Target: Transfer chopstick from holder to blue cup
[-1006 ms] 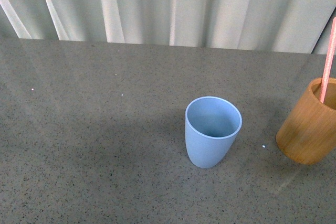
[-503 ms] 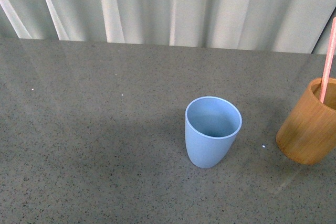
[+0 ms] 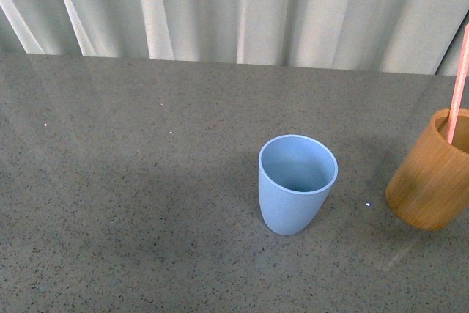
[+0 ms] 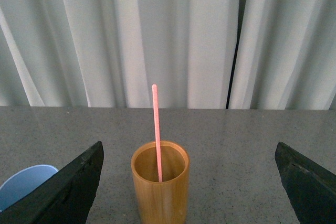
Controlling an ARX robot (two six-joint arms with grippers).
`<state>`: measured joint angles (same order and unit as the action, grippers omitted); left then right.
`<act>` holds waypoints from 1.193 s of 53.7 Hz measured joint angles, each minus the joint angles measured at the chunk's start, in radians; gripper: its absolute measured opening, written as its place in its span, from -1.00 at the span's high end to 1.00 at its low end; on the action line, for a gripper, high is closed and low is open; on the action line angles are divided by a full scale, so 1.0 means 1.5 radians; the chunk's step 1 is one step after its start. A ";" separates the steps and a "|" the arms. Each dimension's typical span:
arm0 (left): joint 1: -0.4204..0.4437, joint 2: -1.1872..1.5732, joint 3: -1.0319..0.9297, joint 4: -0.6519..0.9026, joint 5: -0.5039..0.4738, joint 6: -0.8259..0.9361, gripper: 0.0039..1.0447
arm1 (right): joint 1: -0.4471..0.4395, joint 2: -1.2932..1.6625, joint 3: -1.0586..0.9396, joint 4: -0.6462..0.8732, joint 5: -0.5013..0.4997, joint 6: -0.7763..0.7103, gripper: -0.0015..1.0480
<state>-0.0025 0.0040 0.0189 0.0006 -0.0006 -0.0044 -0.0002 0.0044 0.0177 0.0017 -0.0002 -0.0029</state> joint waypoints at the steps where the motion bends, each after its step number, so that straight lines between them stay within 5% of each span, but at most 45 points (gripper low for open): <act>1: 0.000 0.000 0.000 0.000 0.000 0.000 0.94 | 0.000 0.000 0.000 0.000 0.000 0.000 -0.81; 5: 0.000 0.000 0.000 0.000 0.000 0.000 0.84 | 0.000 0.000 0.000 0.000 0.000 0.000 -0.81; 29: 0.000 0.000 0.000 0.000 0.000 0.001 -0.91 | 0.000 0.000 0.000 0.000 0.000 0.000 -0.81; 44: 0.000 0.000 0.000 0.000 0.000 0.000 -0.87 | 0.000 0.000 0.000 0.000 0.000 0.000 -0.81; 52: 0.000 0.000 0.000 0.000 0.000 0.000 -0.87 | -0.013 0.129 0.052 -0.113 0.028 0.025 -0.81; 64: 0.000 -0.001 0.000 0.000 0.000 0.000 -0.87 | -0.110 0.480 0.068 0.220 -0.081 0.003 -0.81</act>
<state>-0.0025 0.0032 0.0189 0.0006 -0.0006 -0.0040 -0.1650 0.7246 0.1192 0.3313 -0.1219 0.0013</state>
